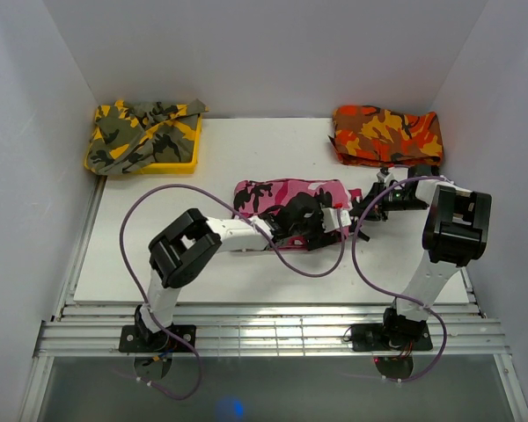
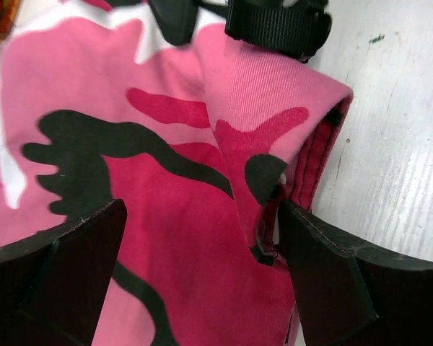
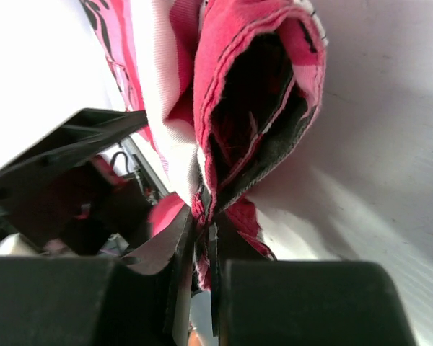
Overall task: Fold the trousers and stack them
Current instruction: Neatly place the folded trousers to the corner
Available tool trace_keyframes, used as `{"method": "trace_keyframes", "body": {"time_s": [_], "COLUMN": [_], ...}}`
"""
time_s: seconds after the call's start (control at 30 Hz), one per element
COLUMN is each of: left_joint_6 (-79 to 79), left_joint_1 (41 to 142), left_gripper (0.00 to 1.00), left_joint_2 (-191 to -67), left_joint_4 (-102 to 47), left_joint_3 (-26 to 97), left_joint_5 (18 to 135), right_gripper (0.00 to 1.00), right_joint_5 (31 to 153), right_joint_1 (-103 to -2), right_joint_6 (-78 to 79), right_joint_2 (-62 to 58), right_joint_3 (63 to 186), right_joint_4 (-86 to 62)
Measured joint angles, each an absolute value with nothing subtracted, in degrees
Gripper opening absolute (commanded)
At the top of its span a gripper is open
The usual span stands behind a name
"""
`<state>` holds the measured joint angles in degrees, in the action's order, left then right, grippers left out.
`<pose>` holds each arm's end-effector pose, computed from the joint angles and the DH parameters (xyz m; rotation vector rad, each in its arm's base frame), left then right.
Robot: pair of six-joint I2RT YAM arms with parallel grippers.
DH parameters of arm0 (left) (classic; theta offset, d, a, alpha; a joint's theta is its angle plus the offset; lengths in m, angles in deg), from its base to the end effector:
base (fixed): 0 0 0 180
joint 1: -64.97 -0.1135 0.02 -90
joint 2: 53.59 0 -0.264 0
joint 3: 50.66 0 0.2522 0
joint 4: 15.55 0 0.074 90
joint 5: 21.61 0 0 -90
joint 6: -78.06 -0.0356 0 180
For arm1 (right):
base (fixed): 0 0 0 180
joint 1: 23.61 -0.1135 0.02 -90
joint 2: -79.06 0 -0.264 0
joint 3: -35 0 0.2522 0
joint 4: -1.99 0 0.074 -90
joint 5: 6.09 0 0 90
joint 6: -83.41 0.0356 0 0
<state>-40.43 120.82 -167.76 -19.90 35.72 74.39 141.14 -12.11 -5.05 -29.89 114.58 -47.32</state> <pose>0.2461 -0.3694 0.1786 1.4914 1.5537 -0.3910 0.3429 -0.0392 0.1480 0.1521 2.5408 1.3595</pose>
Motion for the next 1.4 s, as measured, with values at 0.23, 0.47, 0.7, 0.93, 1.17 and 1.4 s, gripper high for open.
{"method": "trace_keyframes", "body": {"time_s": [0.23, 0.47, 0.7, 0.93, 1.17, 1.4], "left_joint_6": [-39.1, -36.9, -28.7, -18.4, -14.9, -11.5], "left_joint_1": [122.7, 124.6, 119.8, 113.8, 113.6, 109.8], "left_gripper": [0.94, 0.90, 0.89, 0.95, 0.95, 0.98], "left_joint_2": [-170.6, -168.2, -159.7, -154.5, -154.1, -154.2], "left_joint_4": [-15.3, -7.0, -8.6, -17.2, -21.9, -24.2], "left_joint_3": [35.5, 26.9, 23.6, 31.9, 31.0, 31.0], "left_joint_5": [72.4, 71.6, 77.1, 76.9, 80.3, 82.9], "right_gripper": [0.08, 0.08, 0.08, 0.08, 0.08, 0.08], "right_joint_5": [143.2, 144.4, 144.9, 145.8, 141.8, 137.0], "right_joint_1": [-12.1, -12.1, -12.1, -12.7, -13.1, -13.5], "right_joint_6": [-2.6, -1.7, -8.0, -8.6, -8.0, -4.5], "right_joint_2": [-29.9, -29.9, -30.9, -30.9, -30.9, -31.2], "right_joint_3": [114.6, 114.6, 117.7, 118.3, 119.2, 121.1], "right_joint_4": [-46.7, -46.3, -50.6, -50.8, -51.0, -49.6]}}
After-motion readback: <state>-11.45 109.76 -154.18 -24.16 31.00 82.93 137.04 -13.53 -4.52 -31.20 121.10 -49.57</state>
